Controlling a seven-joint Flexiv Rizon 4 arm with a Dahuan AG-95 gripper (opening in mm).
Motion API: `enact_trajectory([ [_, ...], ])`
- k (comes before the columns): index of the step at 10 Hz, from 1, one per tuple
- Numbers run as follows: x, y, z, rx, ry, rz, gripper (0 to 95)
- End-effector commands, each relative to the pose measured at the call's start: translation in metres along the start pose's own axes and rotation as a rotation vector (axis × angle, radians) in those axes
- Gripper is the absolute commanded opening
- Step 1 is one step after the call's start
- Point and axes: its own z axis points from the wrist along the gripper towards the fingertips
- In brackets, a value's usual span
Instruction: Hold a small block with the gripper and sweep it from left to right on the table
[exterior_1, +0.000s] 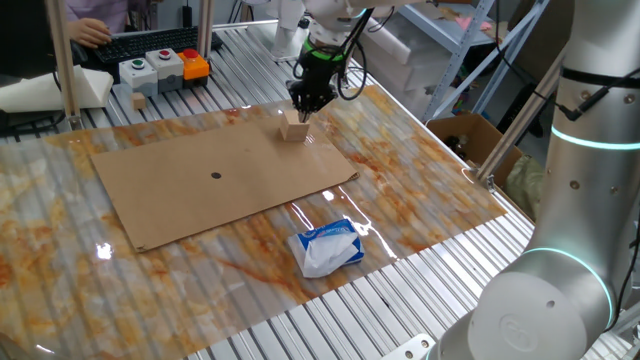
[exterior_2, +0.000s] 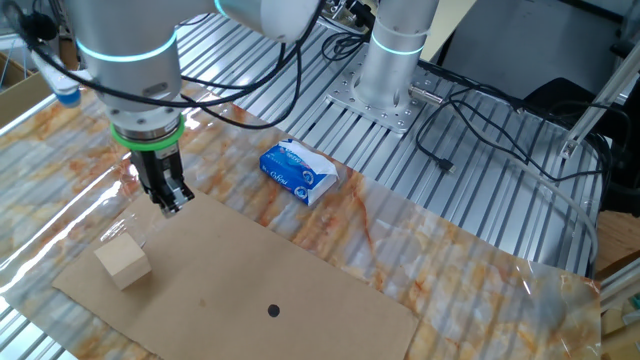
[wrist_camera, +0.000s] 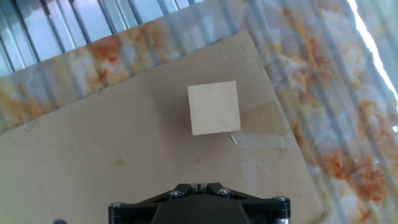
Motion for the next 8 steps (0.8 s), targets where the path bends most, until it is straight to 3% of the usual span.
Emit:
enact_trajectory([
  [1,-0.0039,0.0011,0.0010,0.001,0.007,-0.014,0.0],
  [2,-0.0039,0.0011,0.0010,-0.001,0.012,-0.010,0.0],
  [4,-0.0039,0.0011,0.0010,0.009,0.051,-0.040,0.0],
  [8,-0.0039,0.0011,0.0010,0.008,0.053,-0.041,0.0],
])
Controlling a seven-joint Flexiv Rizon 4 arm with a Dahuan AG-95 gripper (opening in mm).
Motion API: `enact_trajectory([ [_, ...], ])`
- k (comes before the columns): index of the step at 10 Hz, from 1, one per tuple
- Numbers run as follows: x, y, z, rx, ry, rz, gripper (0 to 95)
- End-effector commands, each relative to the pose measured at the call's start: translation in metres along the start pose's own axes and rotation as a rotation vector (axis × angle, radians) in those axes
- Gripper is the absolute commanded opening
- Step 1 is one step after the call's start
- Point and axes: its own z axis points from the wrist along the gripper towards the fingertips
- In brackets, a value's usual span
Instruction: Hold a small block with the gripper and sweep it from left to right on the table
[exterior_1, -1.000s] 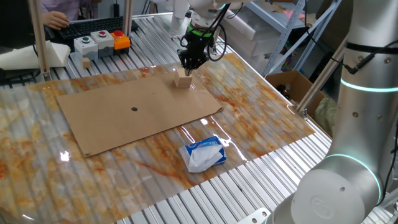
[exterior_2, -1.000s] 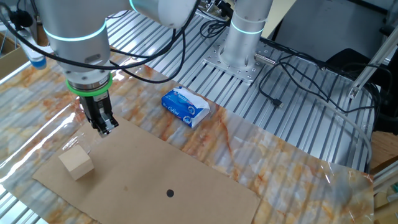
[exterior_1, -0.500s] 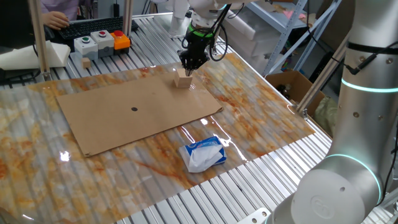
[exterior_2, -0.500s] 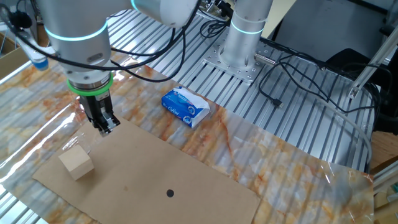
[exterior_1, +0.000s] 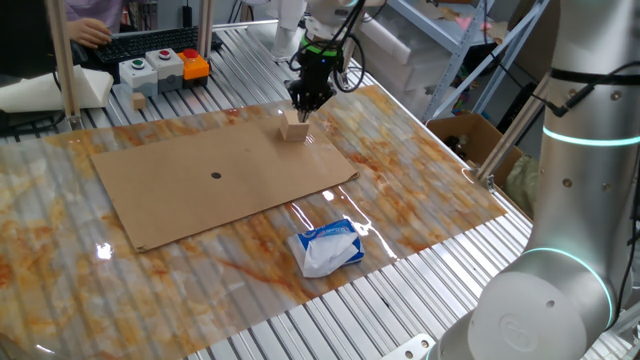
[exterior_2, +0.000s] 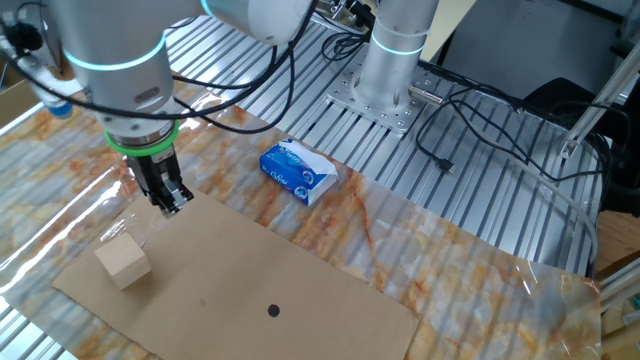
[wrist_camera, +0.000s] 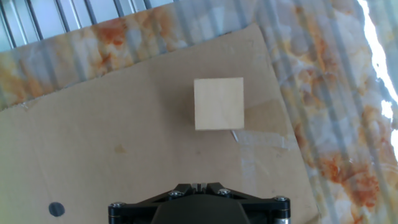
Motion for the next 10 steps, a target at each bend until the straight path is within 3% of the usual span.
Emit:
enact_trajectory([
  [1,0.0028,-0.0006,-0.0006,0.002,-0.013,0.007,0.0],
  [6,0.0028,-0.0006,-0.0006,0.002,-0.016,0.023,0.0],
  [7,0.0028,-0.0006,-0.0006,0.003,-0.017,0.025,19.0],
  [8,0.0028,-0.0006,-0.0006,0.013,-0.020,0.025,19.0],
  [9,0.0028,-0.0006,-0.0006,0.016,-0.021,0.029,38.0],
  [10,0.0028,-0.0006,-0.0006,0.023,-0.025,0.030,38.0],
])
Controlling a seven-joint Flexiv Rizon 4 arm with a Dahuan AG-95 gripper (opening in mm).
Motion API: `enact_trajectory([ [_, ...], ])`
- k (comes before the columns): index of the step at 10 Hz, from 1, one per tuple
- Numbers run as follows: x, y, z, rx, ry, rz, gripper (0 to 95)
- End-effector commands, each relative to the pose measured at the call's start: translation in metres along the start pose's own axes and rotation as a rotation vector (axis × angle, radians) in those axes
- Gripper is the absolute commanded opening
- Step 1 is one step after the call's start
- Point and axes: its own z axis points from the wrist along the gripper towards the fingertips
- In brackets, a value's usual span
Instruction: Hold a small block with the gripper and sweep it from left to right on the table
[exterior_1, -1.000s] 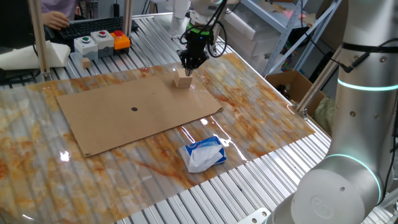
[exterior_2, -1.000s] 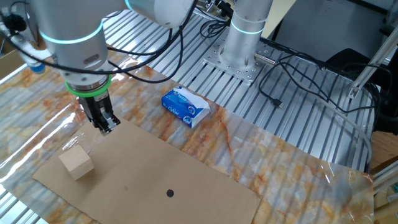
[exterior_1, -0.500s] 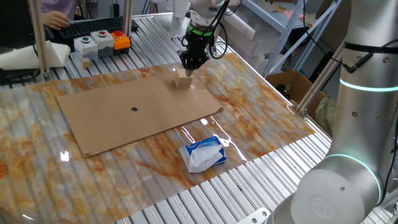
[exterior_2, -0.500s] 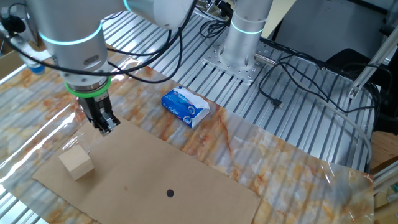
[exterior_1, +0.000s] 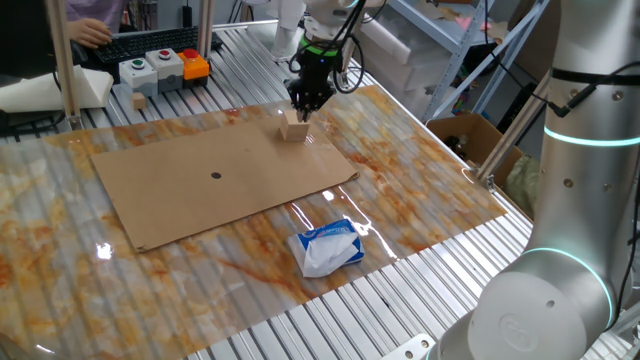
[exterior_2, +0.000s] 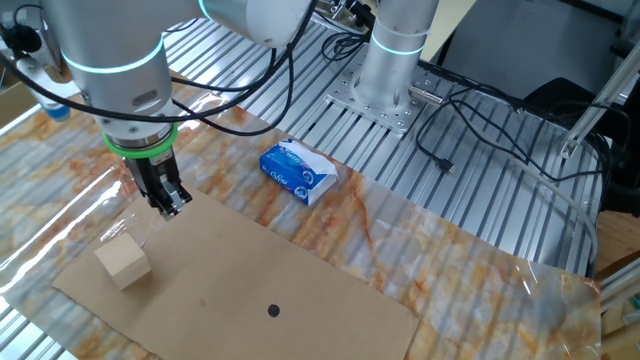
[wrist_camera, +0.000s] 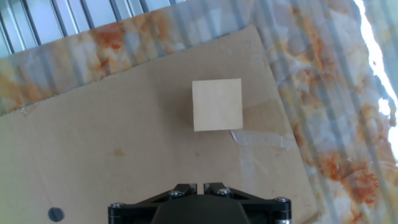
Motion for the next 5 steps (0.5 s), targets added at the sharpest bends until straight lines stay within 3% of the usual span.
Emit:
enact_trajectory([
  [1,0.0015,-0.0014,-0.0013,0.009,-0.007,0.002,57.0],
  [5,0.0005,-0.0005,0.0008,-0.006,-0.009,-0.010,57.0],
])
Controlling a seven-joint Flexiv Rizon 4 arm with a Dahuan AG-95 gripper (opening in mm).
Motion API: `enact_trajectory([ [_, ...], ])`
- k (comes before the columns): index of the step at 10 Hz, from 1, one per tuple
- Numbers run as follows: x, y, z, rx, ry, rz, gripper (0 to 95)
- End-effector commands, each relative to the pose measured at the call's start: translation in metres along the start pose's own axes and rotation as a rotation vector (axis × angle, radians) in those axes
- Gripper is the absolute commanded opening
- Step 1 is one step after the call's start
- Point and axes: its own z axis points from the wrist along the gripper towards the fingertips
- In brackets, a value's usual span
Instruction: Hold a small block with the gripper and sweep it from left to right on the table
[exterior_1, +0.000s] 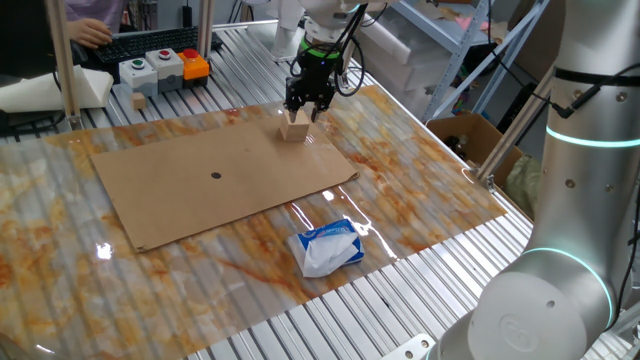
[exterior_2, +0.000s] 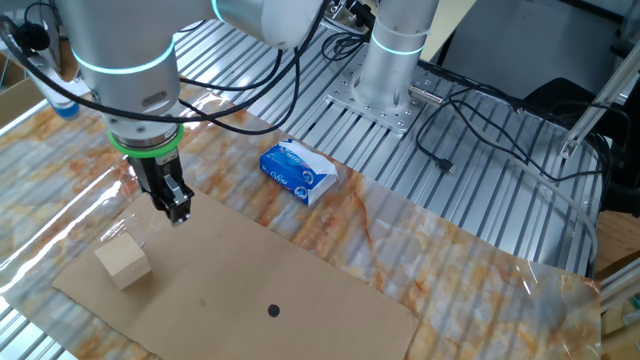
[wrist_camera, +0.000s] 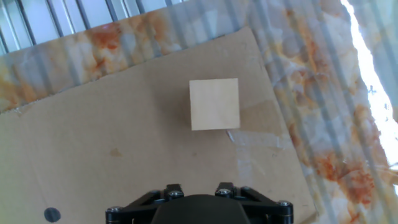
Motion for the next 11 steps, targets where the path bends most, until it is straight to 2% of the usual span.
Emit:
enact_trajectory([
  [1,-0.0025,0.0015,0.0024,-0.002,-0.004,-0.008,57.0],
  [5,-0.0057,0.0046,0.0105,-0.004,-0.009,-0.013,57.0],
  [11,-0.0059,0.0047,0.0109,-0.006,-0.019,-0.012,57.0],
])
